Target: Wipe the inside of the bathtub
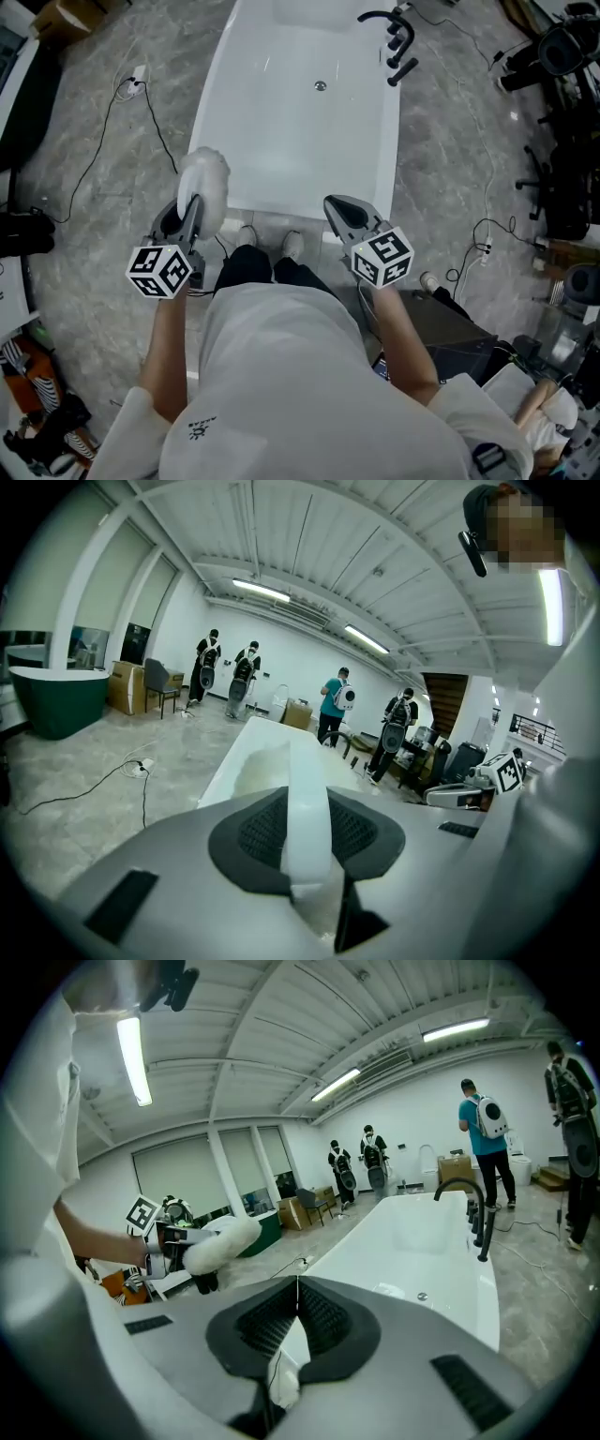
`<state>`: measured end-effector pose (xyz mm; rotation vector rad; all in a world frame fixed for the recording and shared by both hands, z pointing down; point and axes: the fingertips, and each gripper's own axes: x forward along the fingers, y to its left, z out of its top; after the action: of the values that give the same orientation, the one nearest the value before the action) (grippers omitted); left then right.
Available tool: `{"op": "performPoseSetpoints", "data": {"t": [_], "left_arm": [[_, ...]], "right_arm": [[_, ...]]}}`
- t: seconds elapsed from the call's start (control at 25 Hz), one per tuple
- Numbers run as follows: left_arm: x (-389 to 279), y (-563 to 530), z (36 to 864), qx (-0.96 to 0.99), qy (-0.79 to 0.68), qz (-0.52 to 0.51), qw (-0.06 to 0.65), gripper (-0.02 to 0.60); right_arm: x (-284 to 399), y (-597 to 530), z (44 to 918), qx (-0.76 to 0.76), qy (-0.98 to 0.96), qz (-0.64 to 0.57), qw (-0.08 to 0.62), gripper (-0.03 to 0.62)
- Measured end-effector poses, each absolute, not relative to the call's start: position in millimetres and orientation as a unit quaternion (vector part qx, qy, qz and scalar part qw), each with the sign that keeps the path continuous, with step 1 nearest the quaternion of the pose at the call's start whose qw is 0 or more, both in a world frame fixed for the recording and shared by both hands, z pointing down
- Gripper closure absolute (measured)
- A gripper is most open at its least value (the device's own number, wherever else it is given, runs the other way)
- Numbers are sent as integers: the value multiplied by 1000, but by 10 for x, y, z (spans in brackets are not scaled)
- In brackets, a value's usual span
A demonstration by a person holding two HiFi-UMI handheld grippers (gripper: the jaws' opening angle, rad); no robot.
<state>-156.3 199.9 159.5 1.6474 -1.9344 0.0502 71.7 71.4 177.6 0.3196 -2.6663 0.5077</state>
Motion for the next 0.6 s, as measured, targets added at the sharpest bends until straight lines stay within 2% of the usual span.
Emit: {"op": "performPoseSetpoints", "data": {"t": [0.24,0.6], "left_arm": [[-1886,1989,1835,598,-736,36,314,486],[-2343,1903,2845,601,-691,98,389,486]], "right_arm": [[395,760,1825,87,-954,186,220,576],[-193,905,2365,93,-937,209,263,577]]}}
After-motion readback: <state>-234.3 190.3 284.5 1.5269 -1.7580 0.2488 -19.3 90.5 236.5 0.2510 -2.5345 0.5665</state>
